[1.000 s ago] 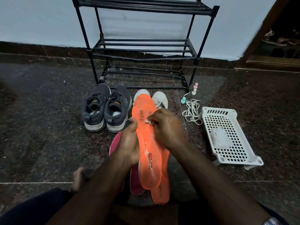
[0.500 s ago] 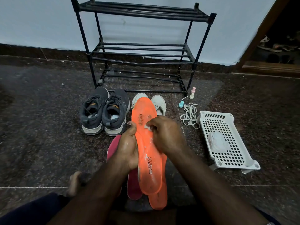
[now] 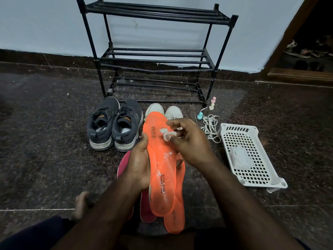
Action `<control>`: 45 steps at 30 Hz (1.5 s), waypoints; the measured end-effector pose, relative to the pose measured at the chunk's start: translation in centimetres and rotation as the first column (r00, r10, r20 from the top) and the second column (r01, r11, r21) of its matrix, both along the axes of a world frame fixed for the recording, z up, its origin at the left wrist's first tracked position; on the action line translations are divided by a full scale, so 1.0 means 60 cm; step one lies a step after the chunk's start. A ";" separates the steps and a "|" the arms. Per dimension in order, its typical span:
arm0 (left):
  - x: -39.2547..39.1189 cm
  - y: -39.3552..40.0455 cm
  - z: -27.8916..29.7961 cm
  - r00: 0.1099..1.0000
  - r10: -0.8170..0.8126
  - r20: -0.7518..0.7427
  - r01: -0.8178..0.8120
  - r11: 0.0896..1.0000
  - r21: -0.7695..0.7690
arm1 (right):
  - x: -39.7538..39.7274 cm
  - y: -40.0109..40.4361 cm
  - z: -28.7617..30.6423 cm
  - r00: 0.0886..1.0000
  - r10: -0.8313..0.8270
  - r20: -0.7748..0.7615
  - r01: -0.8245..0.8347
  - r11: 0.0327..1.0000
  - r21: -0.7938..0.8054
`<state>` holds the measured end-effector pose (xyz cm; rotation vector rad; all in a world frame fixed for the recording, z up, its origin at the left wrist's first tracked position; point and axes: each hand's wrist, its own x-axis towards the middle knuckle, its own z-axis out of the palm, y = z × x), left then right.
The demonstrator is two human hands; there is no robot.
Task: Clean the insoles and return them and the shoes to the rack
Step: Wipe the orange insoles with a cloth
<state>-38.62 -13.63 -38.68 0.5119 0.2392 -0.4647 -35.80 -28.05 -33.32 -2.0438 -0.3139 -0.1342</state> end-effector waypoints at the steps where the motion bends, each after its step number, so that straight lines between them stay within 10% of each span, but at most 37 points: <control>1: 0.001 0.000 -0.002 1.000 -0.001 -0.008 0.001 1.000 -0.013 | 0.001 -0.002 0.001 1.000 0.005 -0.011 -0.005 1.000 -0.027; 17: -0.002 -0.002 0.010 0.999 -0.019 -0.035 0.017 0.999 -0.034 | 0.016 -0.021 0.001 0.995 -0.053 -0.089 0.059 0.996 0.068; 25: -0.001 -0.004 0.001 0.998 -0.045 -0.038 0.047 0.998 0.051 | 0.013 0.006 -0.018 0.985 -0.014 0.170 0.084 0.905 -0.416; 45: -0.001 -0.001 -0.005 0.993 0.029 -0.112 -0.018 0.994 0.103 | -0.026 0.043 -0.033 0.953 0.214 0.216 -0.070 0.845 -0.530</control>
